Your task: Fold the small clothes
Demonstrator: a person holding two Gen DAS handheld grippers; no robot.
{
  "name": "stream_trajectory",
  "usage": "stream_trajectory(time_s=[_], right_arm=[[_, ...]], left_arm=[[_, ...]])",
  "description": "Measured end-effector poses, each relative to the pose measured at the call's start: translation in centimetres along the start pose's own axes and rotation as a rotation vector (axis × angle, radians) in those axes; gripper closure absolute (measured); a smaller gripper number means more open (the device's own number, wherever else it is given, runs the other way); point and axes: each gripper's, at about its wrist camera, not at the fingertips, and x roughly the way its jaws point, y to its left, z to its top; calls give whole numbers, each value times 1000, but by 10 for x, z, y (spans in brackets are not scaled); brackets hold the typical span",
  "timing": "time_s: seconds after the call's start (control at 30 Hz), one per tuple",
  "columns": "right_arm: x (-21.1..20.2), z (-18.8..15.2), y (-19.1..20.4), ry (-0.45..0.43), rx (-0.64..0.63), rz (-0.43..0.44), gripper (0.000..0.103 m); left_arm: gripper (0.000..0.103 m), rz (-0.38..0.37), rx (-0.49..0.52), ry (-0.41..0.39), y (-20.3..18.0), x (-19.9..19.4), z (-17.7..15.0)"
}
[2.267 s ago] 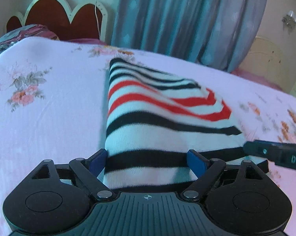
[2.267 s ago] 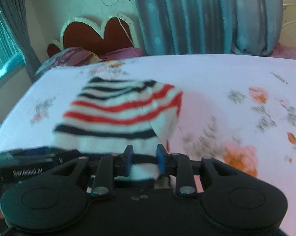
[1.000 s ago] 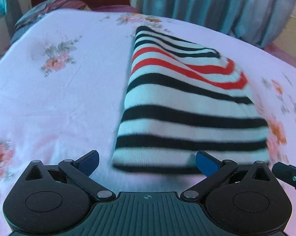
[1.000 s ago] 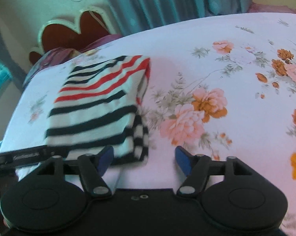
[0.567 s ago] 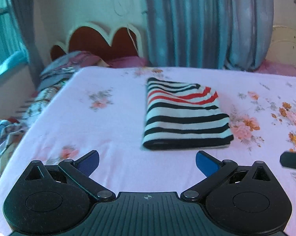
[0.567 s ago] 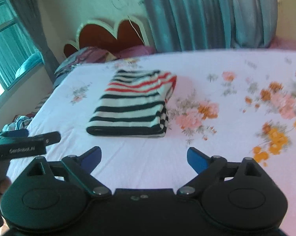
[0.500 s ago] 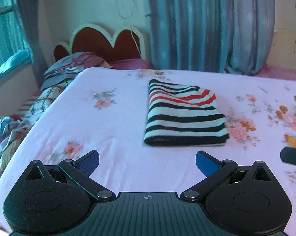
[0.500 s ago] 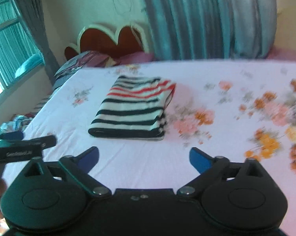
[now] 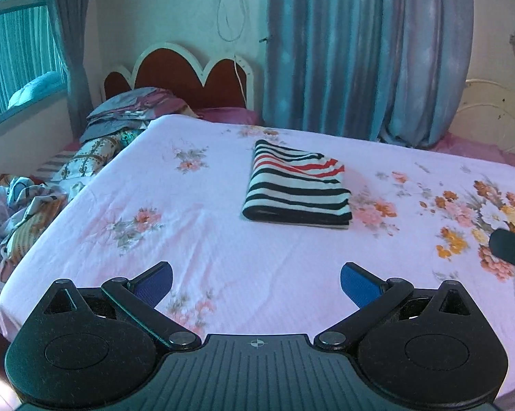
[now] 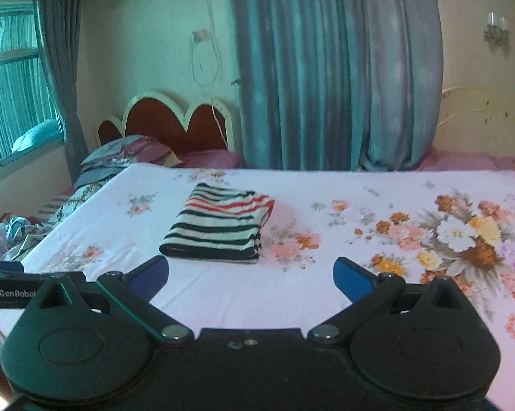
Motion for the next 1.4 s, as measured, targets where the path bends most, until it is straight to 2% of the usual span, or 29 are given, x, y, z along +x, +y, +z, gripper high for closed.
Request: stream_trajectory(time_s=[0.23, 0.47, 1.4], right_arm=[[-27, -7, 3, -43, -18, -24, 1], [-30, -8, 2, -52, -11, -31, 1], [-22, -13, -4, -32, 21, -9, 1]], left_arm=[[0, -5, -18, -20, 0, -29, -9], [0, 17, -30, -61, 1, -47, -5], [0, 32, -37, -59, -7, -47, -4]])
